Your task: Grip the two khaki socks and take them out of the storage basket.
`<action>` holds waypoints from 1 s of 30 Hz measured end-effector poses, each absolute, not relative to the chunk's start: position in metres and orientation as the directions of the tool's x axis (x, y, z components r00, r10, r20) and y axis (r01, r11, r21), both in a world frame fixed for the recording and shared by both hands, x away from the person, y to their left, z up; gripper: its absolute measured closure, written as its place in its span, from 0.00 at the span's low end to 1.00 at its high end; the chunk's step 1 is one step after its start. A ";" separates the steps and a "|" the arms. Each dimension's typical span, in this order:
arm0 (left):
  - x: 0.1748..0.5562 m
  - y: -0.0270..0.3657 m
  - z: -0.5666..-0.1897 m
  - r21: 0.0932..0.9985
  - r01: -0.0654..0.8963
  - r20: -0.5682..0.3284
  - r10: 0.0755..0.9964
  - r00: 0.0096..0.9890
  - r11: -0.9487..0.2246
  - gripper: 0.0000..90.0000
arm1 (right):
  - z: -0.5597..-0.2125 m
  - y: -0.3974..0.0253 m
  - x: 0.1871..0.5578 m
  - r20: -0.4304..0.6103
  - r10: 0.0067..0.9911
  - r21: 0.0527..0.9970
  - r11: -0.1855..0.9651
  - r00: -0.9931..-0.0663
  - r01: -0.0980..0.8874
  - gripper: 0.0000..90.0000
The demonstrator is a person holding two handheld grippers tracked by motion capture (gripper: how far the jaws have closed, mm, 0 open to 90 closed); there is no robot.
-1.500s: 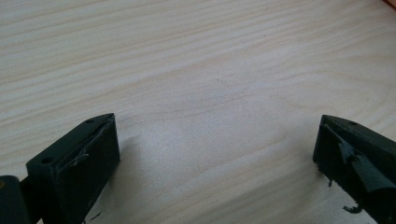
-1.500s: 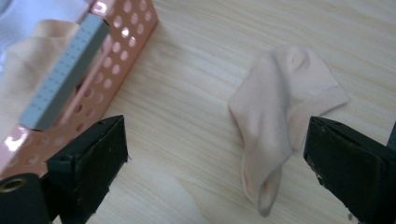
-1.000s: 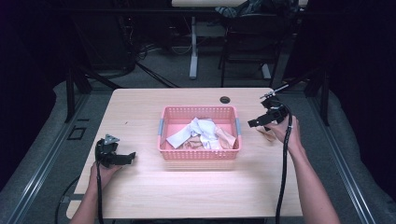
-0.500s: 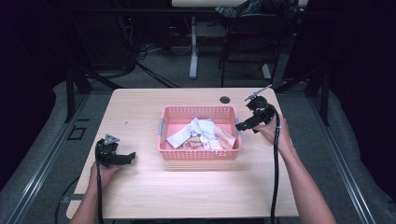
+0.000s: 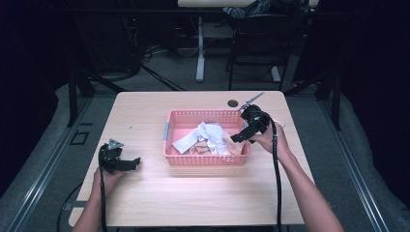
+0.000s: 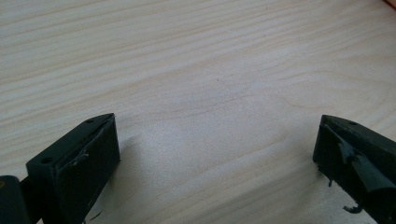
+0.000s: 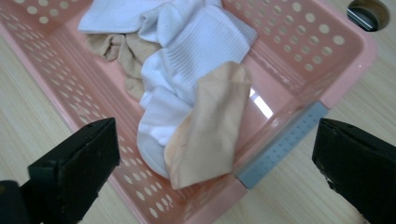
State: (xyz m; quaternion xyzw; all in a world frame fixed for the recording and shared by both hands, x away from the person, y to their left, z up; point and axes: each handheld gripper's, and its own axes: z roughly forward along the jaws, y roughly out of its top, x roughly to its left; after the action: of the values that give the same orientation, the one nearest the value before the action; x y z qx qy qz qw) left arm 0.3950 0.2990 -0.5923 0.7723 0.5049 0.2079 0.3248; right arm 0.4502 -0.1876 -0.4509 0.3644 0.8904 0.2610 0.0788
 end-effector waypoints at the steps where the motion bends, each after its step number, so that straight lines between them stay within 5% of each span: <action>1: 0.395 0.299 -0.592 0.712 0.645 -0.007 0.915 0.404 -0.279 0.00 | -0.452 -0.185 0.450 0.048 0.684 0.517 0.607 -0.728 0.604 0.02; 8: 0.395 0.299 -0.592 0.712 0.644 -0.007 0.915 0.403 -0.278 0.00 | -0.465 -0.170 0.450 0.042 0.659 0.502 0.636 -0.751 0.586 0.11; 16: 0.395 0.299 -0.592 0.712 0.644 -0.007 0.915 0.404 -0.279 0.00 | -0.487 -0.161 0.454 0.025 0.676 0.461 0.646 -0.737 0.608 0.39; 30: 0.395 0.299 -0.592 0.712 0.644 -0.008 0.915 0.404 -0.279 0.00 | -0.505 -0.156 0.458 -0.029 0.706 0.385 0.661 -0.707 0.644 0.71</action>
State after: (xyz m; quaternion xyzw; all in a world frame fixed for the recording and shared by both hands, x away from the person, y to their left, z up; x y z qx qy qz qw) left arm 0.3950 0.2990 -0.5924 0.7722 0.5047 0.2077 0.3253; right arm 0.4575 -0.1565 -0.5052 0.3722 0.9071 0.1758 0.0884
